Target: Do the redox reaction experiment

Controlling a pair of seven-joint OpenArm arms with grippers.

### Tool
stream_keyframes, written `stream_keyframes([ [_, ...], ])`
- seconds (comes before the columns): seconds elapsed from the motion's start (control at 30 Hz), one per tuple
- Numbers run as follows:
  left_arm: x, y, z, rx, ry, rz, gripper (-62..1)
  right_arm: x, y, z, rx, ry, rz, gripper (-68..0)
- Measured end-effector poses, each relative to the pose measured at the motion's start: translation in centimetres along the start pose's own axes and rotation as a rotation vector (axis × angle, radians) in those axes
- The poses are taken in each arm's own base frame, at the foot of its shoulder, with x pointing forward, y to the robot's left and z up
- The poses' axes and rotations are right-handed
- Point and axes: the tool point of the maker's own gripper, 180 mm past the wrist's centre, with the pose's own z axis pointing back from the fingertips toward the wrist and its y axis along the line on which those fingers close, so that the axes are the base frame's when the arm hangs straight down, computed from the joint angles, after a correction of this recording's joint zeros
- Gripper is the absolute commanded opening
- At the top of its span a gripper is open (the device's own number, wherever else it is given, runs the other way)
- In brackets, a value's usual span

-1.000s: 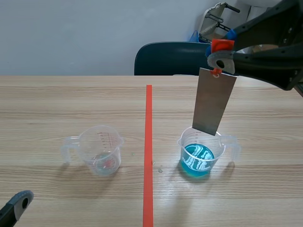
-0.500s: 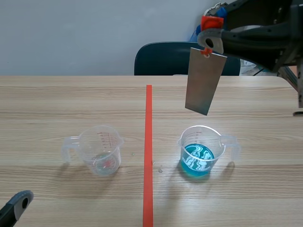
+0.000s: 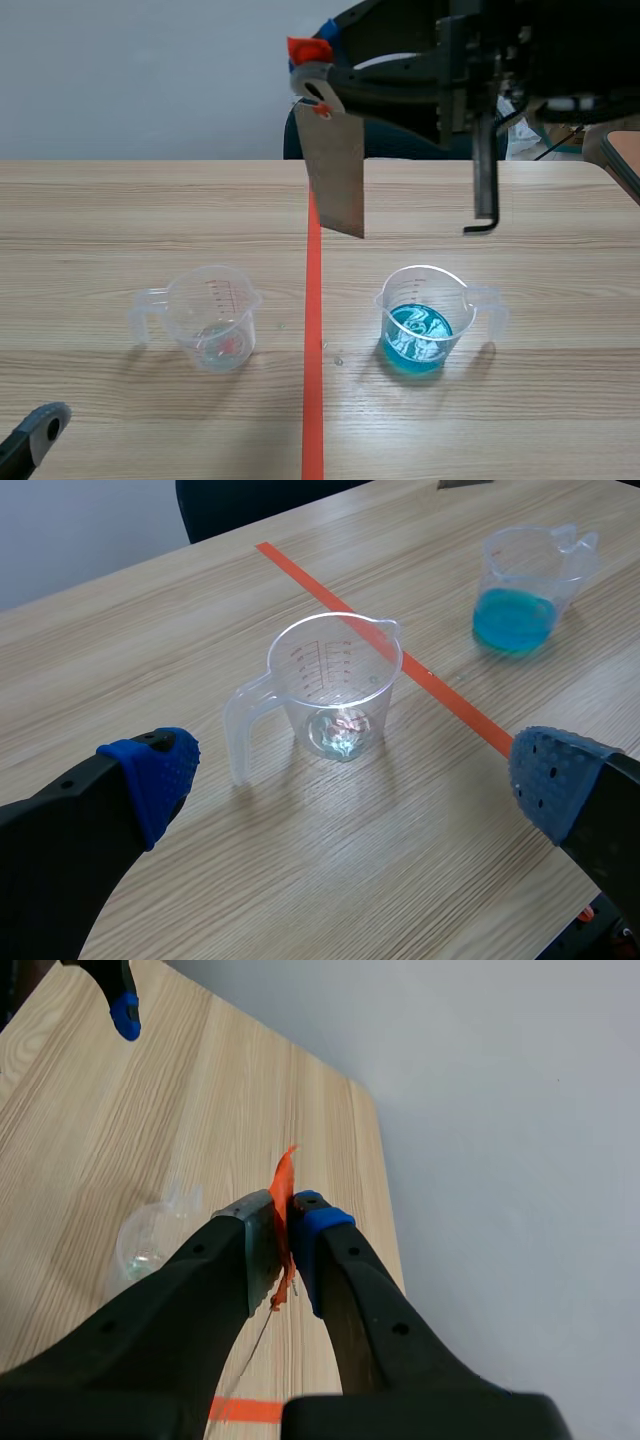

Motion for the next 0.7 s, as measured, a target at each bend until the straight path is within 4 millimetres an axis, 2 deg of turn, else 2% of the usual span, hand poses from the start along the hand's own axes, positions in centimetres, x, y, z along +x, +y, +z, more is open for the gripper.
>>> stream_keyframes([
  [0.17, 0.0, 0.0, 0.0, 0.000, 0.000, 0.000, 1.4, 0.3, -0.2, -2.1, 0.026, -0.039, -0.003, -66.9],
  [0.43, 0.0, 0.0, 0.0, 0.000, 0.000, 0.000, 1.4, -0.3, -0.3, -5.3, 0.069, -0.064, -0.036, -66.9],
  [0.7, 0.0, 0.0, 0.0, 0.000, 0.000, 0.000, 1.4, -0.2, 1.3, -8.1, 0.143, -0.088, -0.078, -66.9],
])
